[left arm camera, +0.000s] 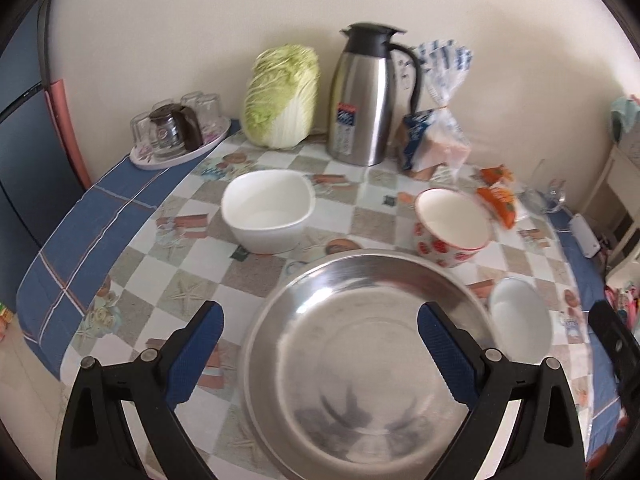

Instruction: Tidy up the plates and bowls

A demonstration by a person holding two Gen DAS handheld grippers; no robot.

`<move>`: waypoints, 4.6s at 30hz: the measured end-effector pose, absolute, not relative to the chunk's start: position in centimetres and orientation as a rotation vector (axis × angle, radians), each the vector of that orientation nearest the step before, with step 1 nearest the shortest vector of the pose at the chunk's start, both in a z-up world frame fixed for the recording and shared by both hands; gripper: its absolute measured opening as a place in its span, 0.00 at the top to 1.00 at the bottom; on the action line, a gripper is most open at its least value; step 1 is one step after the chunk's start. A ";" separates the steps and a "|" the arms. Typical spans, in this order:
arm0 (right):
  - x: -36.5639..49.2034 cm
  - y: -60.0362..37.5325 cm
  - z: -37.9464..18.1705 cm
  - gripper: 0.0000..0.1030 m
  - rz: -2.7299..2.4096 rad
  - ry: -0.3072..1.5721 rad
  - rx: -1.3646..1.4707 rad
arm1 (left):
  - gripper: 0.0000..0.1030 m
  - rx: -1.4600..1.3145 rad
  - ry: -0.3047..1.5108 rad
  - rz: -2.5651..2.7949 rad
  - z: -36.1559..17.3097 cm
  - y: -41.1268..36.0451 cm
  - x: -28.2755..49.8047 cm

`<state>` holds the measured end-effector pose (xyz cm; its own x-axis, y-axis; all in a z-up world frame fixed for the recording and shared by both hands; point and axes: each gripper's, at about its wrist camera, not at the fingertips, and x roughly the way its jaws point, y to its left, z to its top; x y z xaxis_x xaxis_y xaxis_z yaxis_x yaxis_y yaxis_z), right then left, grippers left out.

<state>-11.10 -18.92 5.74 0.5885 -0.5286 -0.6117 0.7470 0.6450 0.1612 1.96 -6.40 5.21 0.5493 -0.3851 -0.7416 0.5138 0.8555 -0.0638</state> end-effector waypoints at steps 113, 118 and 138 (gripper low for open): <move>-25.1 -26.2 -5.9 0.79 -0.836 0.913 0.988 | 0.82 0.009 1.384 -0.795 -7.3 -14.6 -9.2; -25.0 -26.3 -5.8 0.79 -0.841 0.916 0.975 | 0.82 0.057 1.350 -0.808 -7.1 -14.9 -9.1; -26.0 -26.2 -3.6 0.79 -0.909 0.832 0.917 | 0.81 0.221 1.246 -0.890 -5.9 -16.6 -10.8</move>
<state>-26.02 -26.16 -3.64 0.3788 -0.2793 -0.8823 0.9035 0.3181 0.2872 -10.76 -16.57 -5.88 0.0434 -0.4628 -0.8854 0.6874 0.6570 -0.3097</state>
